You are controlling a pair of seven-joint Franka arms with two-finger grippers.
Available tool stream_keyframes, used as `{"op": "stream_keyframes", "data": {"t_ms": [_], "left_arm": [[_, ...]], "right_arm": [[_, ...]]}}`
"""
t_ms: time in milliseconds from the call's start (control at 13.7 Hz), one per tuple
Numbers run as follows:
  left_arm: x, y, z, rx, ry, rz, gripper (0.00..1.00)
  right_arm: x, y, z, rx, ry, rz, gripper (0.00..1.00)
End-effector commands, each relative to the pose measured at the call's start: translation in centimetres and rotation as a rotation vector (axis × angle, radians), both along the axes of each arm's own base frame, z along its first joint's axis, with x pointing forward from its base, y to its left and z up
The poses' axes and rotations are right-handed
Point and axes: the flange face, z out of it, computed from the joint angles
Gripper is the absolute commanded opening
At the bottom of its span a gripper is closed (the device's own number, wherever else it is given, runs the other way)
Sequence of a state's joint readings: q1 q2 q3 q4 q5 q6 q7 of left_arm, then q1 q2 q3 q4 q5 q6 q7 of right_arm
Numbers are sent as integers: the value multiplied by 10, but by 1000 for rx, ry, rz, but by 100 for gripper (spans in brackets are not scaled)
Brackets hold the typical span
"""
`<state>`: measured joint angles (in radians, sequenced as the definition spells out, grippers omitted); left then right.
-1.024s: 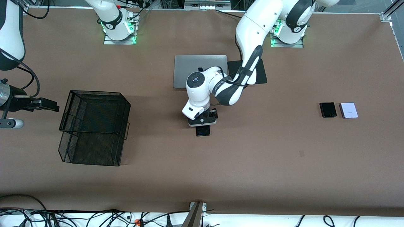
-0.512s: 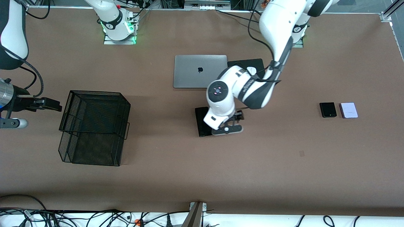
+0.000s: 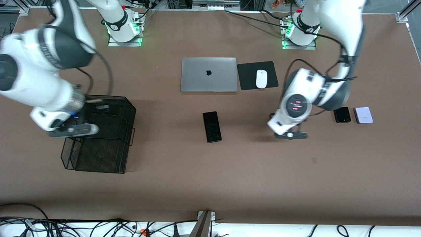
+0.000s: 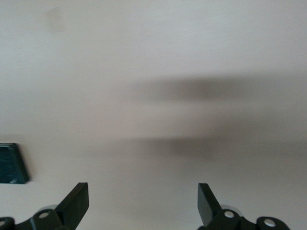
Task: Place phones with both arms
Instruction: 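Reach the right gripper to the black phone while the left gripper reaches the flip phone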
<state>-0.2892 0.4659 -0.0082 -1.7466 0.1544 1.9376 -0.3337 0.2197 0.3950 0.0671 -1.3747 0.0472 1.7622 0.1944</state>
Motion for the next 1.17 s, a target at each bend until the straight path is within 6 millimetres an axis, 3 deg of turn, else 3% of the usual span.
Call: {"op": "stream_keyframes", "data": {"t_ms": [0,293,512,805,1098], "left_arm": [[-17,70,-7,-28,-7,-42,100],[-23,170,-30,-55,-67,-12,100],[-36,226,-46,-83,-103,-14,100],[-41,274,-47,-100,-100,-40,100],[-72,306,-81,-119,-163,-16,100]], "right_arm": [[-6,92,-41,27,-29,-55,100],[-36,216,-119,66,-55,-94,100],[-61,271,-170,69,-85,-25,100],[-81,307,-221,49,-144,65,100],[-86,316,-263,45,-162,91,100]]}}
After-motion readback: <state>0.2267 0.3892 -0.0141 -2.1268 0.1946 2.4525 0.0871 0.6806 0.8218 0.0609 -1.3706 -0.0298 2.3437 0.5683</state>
